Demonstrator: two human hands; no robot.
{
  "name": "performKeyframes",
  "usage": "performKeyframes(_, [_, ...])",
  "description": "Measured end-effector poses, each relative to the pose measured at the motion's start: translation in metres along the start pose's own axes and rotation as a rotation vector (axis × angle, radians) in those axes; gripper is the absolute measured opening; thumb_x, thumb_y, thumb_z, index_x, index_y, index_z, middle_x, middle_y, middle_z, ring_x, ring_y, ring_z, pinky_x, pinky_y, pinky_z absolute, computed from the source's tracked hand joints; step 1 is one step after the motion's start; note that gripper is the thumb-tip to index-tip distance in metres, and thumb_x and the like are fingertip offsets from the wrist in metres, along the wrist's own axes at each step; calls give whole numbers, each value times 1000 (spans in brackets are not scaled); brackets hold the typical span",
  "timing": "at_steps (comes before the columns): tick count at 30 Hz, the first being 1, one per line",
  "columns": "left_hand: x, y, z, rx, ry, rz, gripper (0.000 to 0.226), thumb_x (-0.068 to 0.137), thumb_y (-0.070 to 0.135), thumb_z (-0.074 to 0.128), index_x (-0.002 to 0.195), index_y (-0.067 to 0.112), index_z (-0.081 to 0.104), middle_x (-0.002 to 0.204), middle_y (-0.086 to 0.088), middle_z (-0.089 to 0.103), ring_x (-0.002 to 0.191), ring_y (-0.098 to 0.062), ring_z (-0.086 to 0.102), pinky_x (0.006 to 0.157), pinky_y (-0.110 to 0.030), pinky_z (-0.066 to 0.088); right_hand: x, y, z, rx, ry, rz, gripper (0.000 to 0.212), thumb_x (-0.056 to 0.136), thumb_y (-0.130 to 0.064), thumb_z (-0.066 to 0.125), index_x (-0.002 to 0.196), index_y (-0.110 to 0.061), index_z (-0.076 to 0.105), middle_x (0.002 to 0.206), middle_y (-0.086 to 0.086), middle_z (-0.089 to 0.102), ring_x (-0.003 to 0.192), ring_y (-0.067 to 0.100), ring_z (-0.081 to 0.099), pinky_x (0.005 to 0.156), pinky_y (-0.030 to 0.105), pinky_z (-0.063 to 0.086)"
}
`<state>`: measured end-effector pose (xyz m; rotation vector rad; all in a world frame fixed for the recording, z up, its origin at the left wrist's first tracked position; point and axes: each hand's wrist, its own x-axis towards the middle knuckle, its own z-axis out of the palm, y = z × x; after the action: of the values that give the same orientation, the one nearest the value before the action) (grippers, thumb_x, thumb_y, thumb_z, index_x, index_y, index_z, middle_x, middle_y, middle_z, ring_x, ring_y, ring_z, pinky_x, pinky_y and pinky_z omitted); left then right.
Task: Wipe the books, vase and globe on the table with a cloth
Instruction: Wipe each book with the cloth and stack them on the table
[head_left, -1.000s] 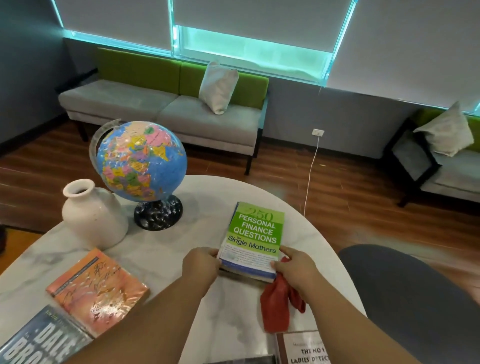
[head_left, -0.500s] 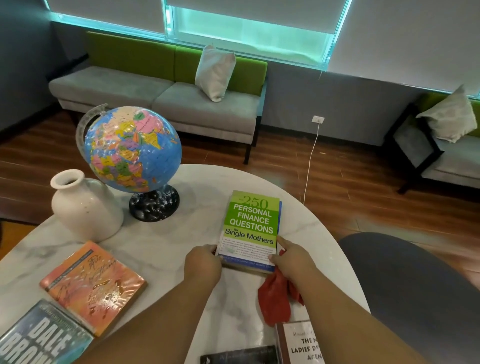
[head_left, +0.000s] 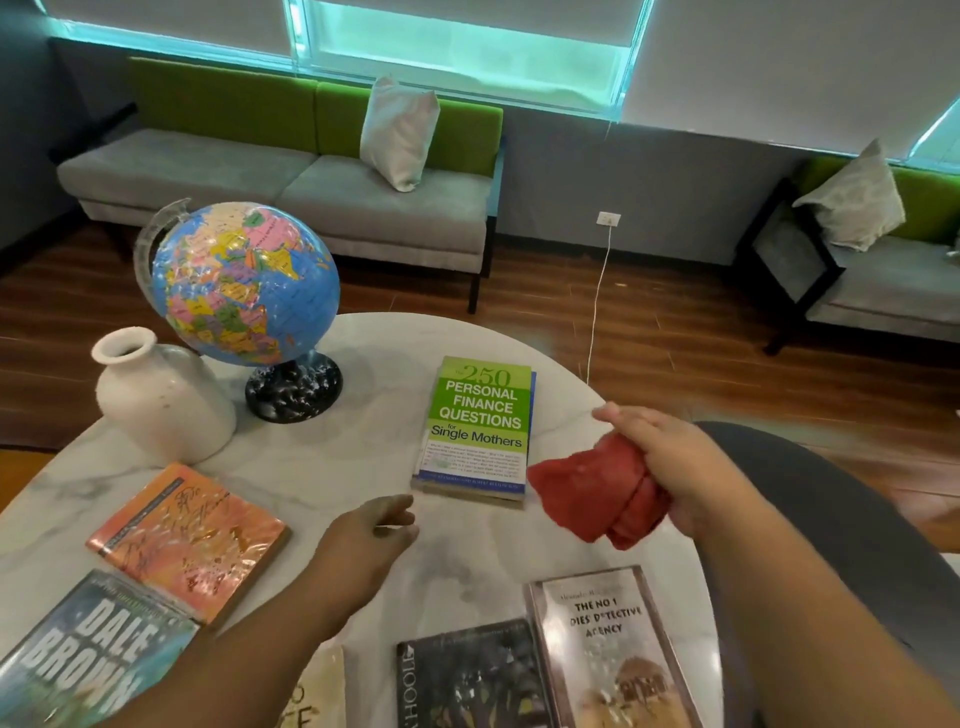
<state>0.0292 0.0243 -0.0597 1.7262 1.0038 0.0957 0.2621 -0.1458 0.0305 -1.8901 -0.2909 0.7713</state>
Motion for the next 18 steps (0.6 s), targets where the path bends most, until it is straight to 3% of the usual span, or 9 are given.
performKeyframes(3, [-35,-8,2,-36,-63,-23,29,92,15,62,119,27,62,108,6,67,100,-7,62,84,-26,51,-39,-16,-43,-32,-45,-46,20,90,-37,62,99,-25,75,88,7,73,79,23,69,75,39,58])
performKeyframes(6, [-60,-13,12,27,-136,-59,24,91,16,62,112,28,64,107,4,69,99,-8,64,87,-26,50,-60,-9,-65,-229,-93,-51,17,91,-31,61,99,-25,75,88,3,74,80,22,71,69,34,56])
performKeyframes(10, [-78,-11,29,202,-204,-50,32,90,21,65,121,22,63,114,2,67,100,-10,62,91,-26,47,-69,18,-73,-490,-172,58,11,88,-33,67,93,-29,75,85,-5,74,78,13,70,66,22,51])
performKeyframes(13, [-83,-6,34,366,-172,-24,36,90,26,64,126,19,60,116,1,65,102,-13,59,89,-23,45,-68,47,-80,-704,-194,126,9,85,-30,68,89,-31,76,93,-11,70,87,10,64,72,25,50])
performKeyframes(15, [-88,-6,39,345,-186,-30,33,90,27,64,122,19,62,111,1,67,98,-13,62,87,-25,49,-69,67,-84,-828,-227,174,9,83,-29,68,88,-30,76,99,-11,70,91,9,63,80,27,50])
performKeyframes(18, [-97,-2,56,62,-335,-157,26,90,17,65,115,10,65,97,-11,73,85,-20,69,75,-31,54,-76,98,-83,-987,-276,249,19,84,-29,66,101,-24,74,108,-5,69,96,12,62,86,28,50])
